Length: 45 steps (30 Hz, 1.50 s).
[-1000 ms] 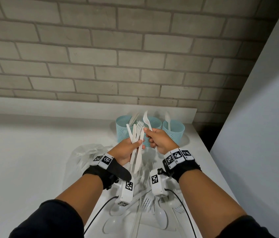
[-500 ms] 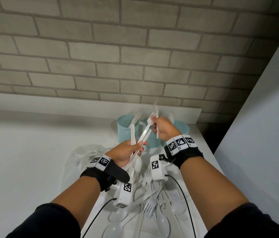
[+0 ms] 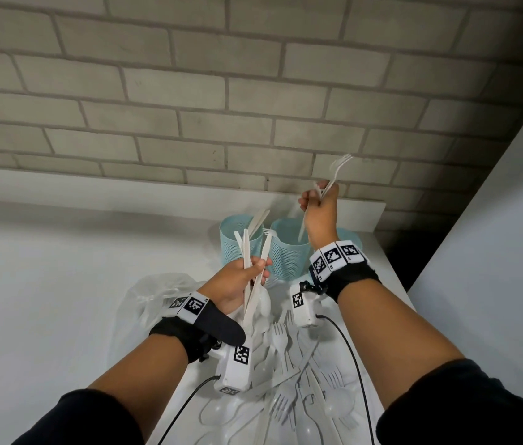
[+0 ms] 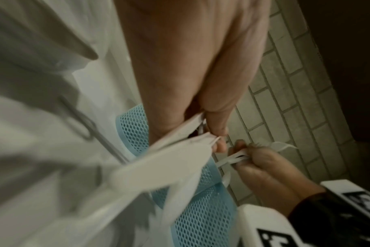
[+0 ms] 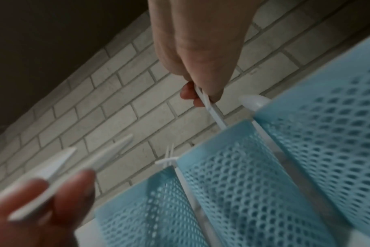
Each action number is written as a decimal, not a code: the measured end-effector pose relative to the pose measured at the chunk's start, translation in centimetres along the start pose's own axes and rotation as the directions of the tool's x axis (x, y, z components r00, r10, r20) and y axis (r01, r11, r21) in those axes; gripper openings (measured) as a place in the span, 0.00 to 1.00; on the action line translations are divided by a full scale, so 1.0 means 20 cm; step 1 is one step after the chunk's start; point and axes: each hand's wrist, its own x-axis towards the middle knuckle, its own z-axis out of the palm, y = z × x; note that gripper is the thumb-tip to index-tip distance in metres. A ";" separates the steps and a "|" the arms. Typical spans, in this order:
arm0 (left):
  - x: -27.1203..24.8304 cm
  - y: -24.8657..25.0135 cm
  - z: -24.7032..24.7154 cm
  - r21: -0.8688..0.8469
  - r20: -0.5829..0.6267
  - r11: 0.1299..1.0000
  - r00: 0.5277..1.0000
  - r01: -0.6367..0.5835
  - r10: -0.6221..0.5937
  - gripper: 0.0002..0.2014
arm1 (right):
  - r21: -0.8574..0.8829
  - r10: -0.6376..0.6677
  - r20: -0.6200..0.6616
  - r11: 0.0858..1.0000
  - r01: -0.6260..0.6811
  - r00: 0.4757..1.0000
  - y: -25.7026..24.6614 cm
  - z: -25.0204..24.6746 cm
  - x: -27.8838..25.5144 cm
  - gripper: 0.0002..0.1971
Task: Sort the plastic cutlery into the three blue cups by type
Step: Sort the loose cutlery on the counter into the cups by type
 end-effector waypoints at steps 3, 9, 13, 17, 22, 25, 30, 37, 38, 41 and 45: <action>0.01 0.01 0.01 -0.058 -0.003 0.998 1.000 -0.001 0.000 0.08 | -0.012 0.118 0.150 0.993 -0.118 0.982 0.08 0.02 -0.04 0.14; 0.01 0.02 0.01 -0.133 0.000 0.991 1.000 -0.014 0.014 0.08 | -0.044 0.283 0.291 0.958 -0.283 0.914 0.09 -0.03 -0.06 0.25; -0.01 0.03 0.02 -0.133 -0.005 0.991 0.999 -0.032 0.032 0.07 | -0.065 0.266 0.277 0.964 -0.258 0.923 0.04 -0.06 -0.07 0.30; -0.04 0.04 0.02 -0.144 0.004 0.988 0.998 -0.054 0.056 0.07 | -0.063 0.078 0.190 0.996 -0.067 0.979 -0.07 -0.07 -0.11 0.15; -0.06 0.05 0.04 -0.183 -0.007 0.981 0.997 -0.071 0.071 0.08 | -0.226 0.097 0.544 0.974 0.034 0.833 -0.23 -0.09 -0.23 0.08; -0.07 0.05 0.04 -0.194 -0.007 0.977 0.996 -0.083 0.084 0.10 | -0.420 0.244 0.682 0.902 0.097 0.690 -0.23 -0.10 -0.27 0.18; -0.10 0.05 0.03 -0.177 0.014 0.982 0.997 -0.068 0.072 0.15 | -0.393 0.318 0.704 0.919 -0.025 0.634 -0.21 -0.13 -0.32 0.06; -0.12 0.06 -0.01 -0.174 0.079 0.985 0.997 -0.010 0.024 0.17 | -0.259 0.339 0.603 0.939 -0.224 0.722 -0.20 -0.16 -0.32 0.02; -0.12 0.06 -0.01 -0.182 0.070 0.983 0.998 0.003 0.009 0.17 | -0.259 0.356 0.604 0.934 -0.247 0.713 -0.20 -0.17 -0.32 0.02; -0.12 0.06 -0.01 -0.190 0.057 0.981 0.998 0.025 -0.014 0.15 | -0.294 0.393 0.615 0.919 -0.264 0.684 -0.20 -0.19 -0.32 0.04; -0.13 0.07 -0.01 -0.177 0.068 0.983 0.997 0.041 -0.030 0.17 | -0.291 0.386 0.622 0.922 -0.256 0.681 -0.18 -0.20 -0.34 0.05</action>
